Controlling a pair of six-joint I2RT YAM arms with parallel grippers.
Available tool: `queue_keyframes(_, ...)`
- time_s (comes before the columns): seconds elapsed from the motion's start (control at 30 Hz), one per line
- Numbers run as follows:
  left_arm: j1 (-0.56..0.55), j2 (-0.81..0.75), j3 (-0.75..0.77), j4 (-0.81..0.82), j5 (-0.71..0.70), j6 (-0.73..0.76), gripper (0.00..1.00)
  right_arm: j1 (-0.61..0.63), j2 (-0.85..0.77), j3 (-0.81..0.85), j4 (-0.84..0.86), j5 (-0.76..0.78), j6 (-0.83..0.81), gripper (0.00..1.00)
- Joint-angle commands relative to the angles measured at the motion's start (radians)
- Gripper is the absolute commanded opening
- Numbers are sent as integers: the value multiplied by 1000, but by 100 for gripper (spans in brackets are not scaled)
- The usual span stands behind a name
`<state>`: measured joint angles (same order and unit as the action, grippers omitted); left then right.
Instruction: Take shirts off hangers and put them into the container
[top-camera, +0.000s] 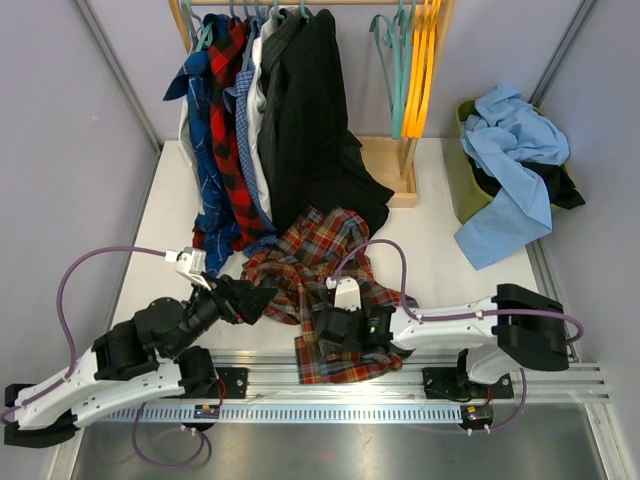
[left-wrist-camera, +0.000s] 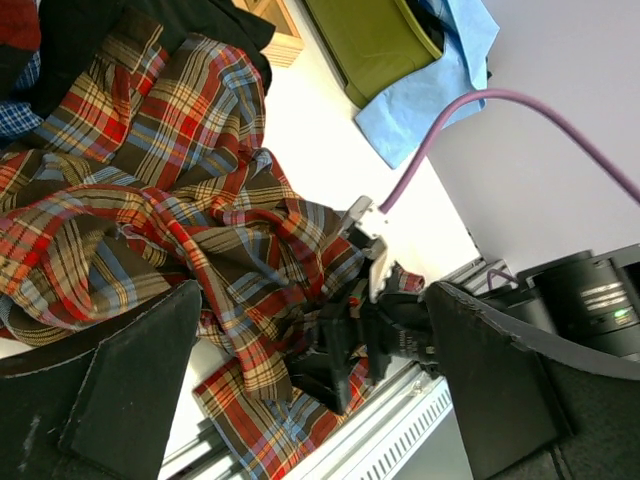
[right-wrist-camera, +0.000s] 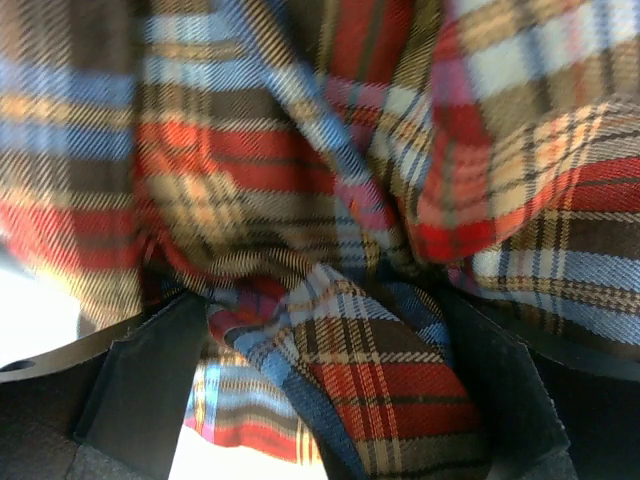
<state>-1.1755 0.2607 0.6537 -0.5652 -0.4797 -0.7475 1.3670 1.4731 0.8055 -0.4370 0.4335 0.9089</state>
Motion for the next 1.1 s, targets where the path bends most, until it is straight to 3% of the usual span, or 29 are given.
queue_keyframes(0.0, -3, -21, -15, 21, -17, -26, 99, 11, 64, -17, 1, 88, 154, 99)
queue_keyframes(0.17, -3, -15, -42, 50, -7, -38, 99, 12, 174, 0, 33, 189, 188, 95)
queue_keyframes(0.27, -3, -2, -57, 70, 6, -46, 99, 9, 239, 8, 70, 212, 214, 76)
queue_keyframes(0.3, -3, -1, -61, 76, 9, -49, 99, 9, 253, 8, 75, 212, 231, 63)
queue_keyframes(0.4, -3, -1, -75, 87, 19, -61, 99, 7, 292, -12, 93, 189, 280, 35)
queue_keyframes(0.43, -3, -3, -78, 88, 23, -65, 99, 7, 297, -31, 86, 179, 300, 4)
queue_keyframes(0.47, -3, -5, -80, 90, 26, -67, 99, 7, 300, -43, 80, 175, 320, 0)
queue_keyframes(0.7, -3, 0, -81, 94, 30, -72, 99, 9, 118, -150, -3, 189, 406, 0)
queue_keyframes(1.07, -3, 32, -62, 114, 49, -66, 99, 27, -445, 6, -525, 369, 303, 0)
